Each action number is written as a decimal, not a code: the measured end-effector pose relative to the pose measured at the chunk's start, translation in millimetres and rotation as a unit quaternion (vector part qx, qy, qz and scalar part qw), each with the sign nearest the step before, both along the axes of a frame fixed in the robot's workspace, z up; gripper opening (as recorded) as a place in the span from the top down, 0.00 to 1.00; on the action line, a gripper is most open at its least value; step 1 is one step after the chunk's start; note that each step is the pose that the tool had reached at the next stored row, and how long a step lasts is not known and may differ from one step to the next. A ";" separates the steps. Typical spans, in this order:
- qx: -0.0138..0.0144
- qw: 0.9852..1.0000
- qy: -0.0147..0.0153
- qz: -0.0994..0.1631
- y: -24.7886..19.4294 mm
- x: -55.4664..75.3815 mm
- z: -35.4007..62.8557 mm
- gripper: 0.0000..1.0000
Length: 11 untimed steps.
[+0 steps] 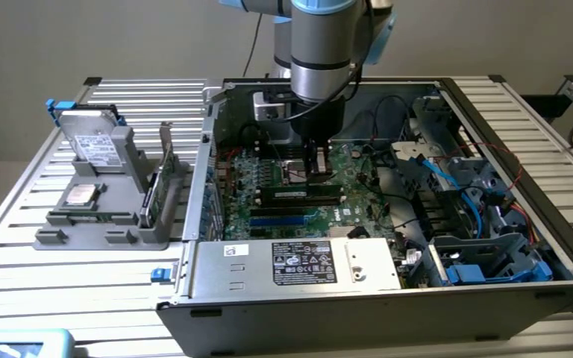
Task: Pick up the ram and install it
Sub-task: 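Insert the ram into the slot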
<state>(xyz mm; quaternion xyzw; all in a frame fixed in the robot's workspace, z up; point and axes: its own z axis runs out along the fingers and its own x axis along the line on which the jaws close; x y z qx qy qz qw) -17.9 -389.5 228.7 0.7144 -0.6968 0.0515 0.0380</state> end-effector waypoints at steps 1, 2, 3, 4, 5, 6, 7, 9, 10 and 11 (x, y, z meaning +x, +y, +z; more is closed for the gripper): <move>0.000 1.000 0.000 0.000 0.0 0.0 -0.1 0.86; 0.000 1.000 0.000 0.000 0.0 0.0 -0.3 0.86; 0.000 1.000 0.000 0.000 0.0 0.0 -0.5 0.86; -0.001 1.000 0.000 0.000 0.0 0.0 -0.7 0.86; -0.001 1.000 0.000 0.000 0.0 0.0 -0.8 0.86; -0.001 1.000 -0.001 0.000 0.0 0.0 -0.9 0.86; -0.001 1.000 -0.001 0.000 0.0 0.0 -0.9 0.86; -0.001 1.000 -0.001 0.000 0.0 0.0 -1.0 0.86; -0.001 1.000 -0.001 -0.001 0.0 0.0 -1.0 0.86; -0.001 1.000 -0.002 -0.001 0.0 -0.1 -1.1 0.86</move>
